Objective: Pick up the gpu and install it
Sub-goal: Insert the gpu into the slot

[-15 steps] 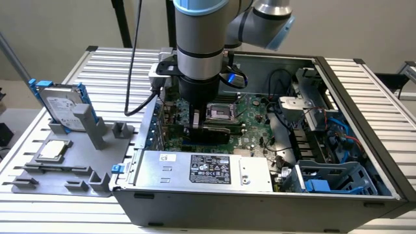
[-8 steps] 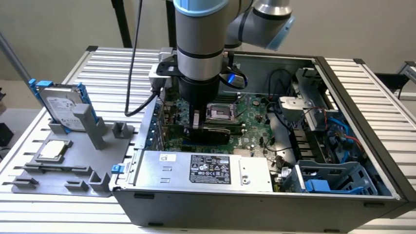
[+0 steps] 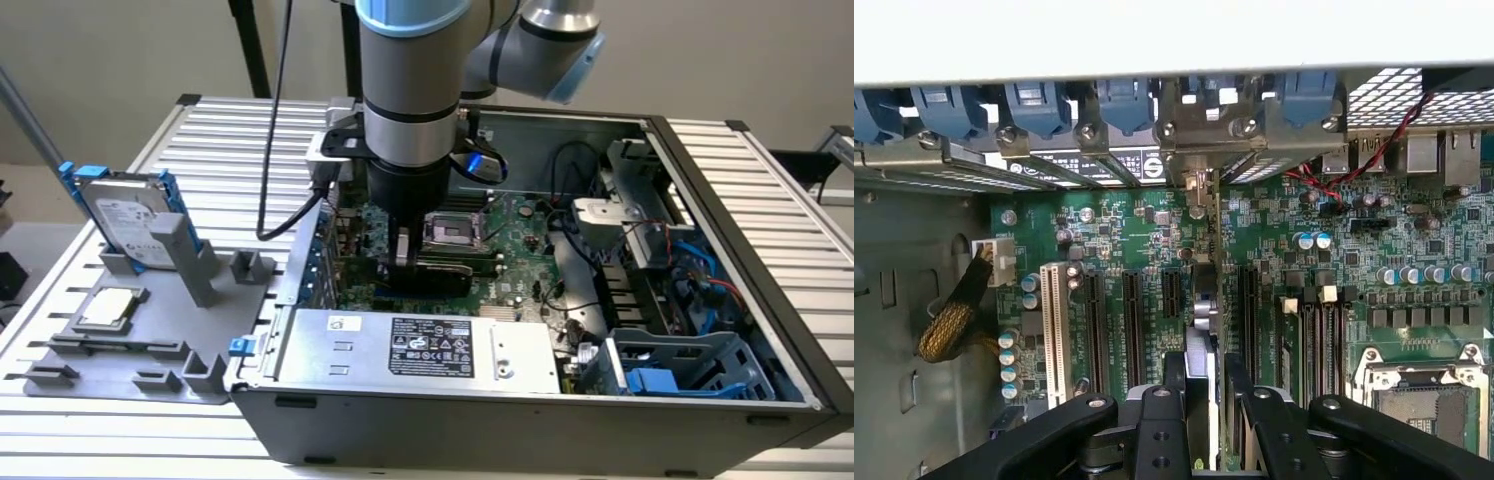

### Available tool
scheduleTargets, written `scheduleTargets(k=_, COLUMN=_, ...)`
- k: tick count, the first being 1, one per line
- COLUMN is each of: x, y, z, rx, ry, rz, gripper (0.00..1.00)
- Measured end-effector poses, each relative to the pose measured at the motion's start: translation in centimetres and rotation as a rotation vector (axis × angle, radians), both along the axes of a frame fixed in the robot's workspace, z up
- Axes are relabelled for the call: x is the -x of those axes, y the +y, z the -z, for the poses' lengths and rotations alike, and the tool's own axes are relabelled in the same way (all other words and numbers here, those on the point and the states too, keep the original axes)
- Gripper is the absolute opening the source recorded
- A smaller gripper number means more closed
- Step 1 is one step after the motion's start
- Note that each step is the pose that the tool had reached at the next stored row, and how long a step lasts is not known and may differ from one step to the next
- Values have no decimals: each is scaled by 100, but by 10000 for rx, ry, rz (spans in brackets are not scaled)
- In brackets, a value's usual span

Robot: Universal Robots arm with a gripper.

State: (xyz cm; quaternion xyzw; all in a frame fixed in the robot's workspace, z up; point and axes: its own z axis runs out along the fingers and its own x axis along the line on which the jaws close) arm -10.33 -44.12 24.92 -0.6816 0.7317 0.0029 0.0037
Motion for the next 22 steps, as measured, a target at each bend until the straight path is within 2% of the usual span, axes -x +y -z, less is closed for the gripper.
scheduleTargets(k=15, x=1, y=4, z=11, rx=9, ry=-3, rz=3, gripper=28)
scheduleTargets(k=16, x=0, y=3, z=10, rx=11, ry=-1, rz=1, gripper=35)
scheduleTargets(k=17, x=0, y=3, z=8, rx=14, ry=0, rz=1, gripper=35)
scheduleTargets(k=20, x=1, y=3, z=-25, rx=13, ry=4, rz=1, gripper=35)
scheduleTargets(k=22, x=0, y=3, z=-84, rx=14, ry=8, rz=1, gripper=35)
